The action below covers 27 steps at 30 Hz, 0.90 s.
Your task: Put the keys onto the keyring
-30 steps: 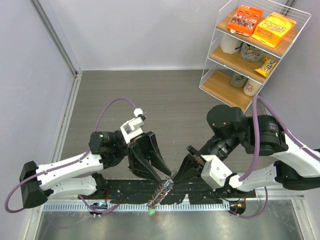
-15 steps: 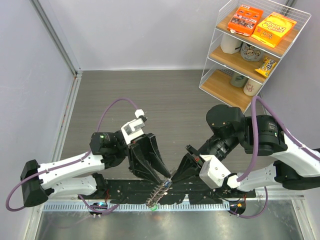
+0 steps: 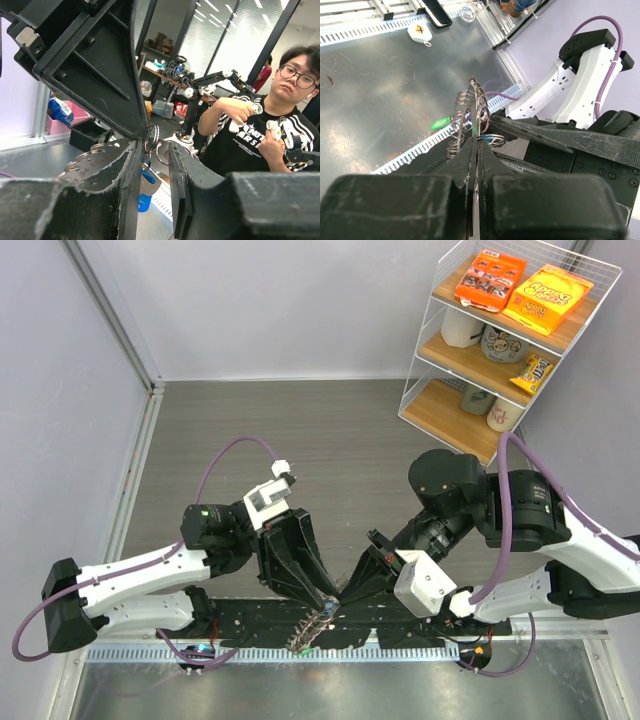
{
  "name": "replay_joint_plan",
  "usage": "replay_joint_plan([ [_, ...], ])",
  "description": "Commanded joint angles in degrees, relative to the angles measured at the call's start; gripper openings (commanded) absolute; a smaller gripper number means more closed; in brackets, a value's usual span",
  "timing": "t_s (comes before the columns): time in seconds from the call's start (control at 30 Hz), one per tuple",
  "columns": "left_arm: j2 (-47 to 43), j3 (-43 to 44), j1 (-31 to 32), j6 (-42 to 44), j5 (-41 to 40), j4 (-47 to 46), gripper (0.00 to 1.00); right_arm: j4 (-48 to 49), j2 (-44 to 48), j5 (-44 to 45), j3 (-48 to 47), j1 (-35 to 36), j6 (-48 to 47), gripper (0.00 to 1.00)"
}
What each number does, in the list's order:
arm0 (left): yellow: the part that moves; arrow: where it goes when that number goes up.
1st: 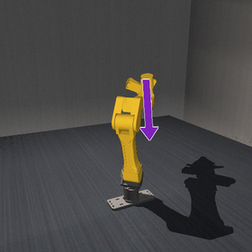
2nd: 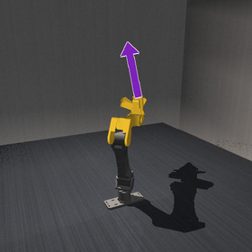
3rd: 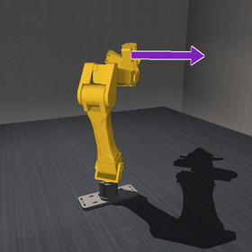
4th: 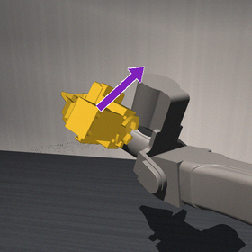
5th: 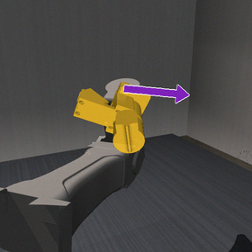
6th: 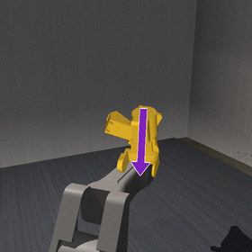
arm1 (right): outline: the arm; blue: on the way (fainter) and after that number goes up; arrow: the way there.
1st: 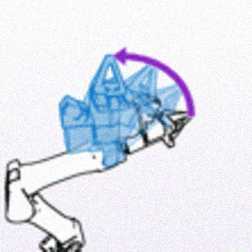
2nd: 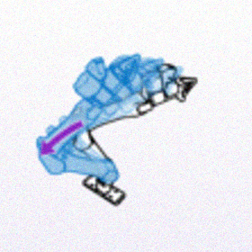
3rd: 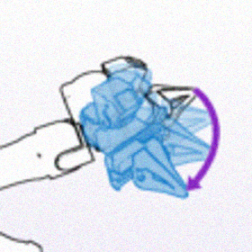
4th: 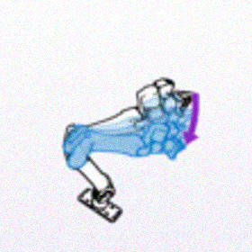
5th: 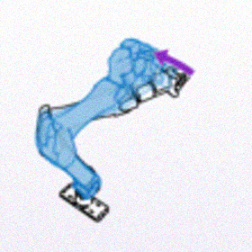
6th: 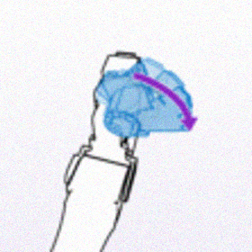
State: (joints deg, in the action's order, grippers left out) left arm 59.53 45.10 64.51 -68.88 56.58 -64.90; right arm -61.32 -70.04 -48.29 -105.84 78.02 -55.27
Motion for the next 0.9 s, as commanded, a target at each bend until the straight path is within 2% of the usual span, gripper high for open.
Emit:
replay_joint_plan([
  [0.0,0.2,2.8,0.4,-0.5,0.6,-2.9,0.31,4.2,-0.3,0.8,-2.6,0.5,0.2,0.05],
  [0.17,0.2,3.0,0.5,-0.6,0.7,-2.9,0.23,4.3,-0.2,1.2,-2.5,0.5,0.2,0.05],
  [0.33,0.2,3.3,0.8,-0.7,1.0,-2.9,0.09,4.3,-0.3,1.9,-2.3,0.6,0.3,0.05],
  [0.4,0.3,3.5,0.8,-0.7,1.2,-2.9,0.0,4.4,-0.2,2.3,-2.2,0.6,0.4,0.05],
  [0.5,-0.1,3.7,0.8,0.1,1.0,-2.0,0.0,4.8,0.1,3.7,-1.7,0.6,1.4,0.05],
  [0.57,-1.2,3.4,0.8,2.6,0.4,0.8,0.0,5.3,0.4,4.5,-1.1,0.8,2.3,0.05],
  [0.77,-9.3,2.5,0.9,18.1,-4.7,20.8,0.0,9.8,4.3,8.7,3.7,0.8,8.1,0.06],
  [0.87,-12.1,2.5,0.8,22.1,-6.6,25.6,0.0,13.8,7.8,10.1,8.1,0.8,11.0,0.06],
])
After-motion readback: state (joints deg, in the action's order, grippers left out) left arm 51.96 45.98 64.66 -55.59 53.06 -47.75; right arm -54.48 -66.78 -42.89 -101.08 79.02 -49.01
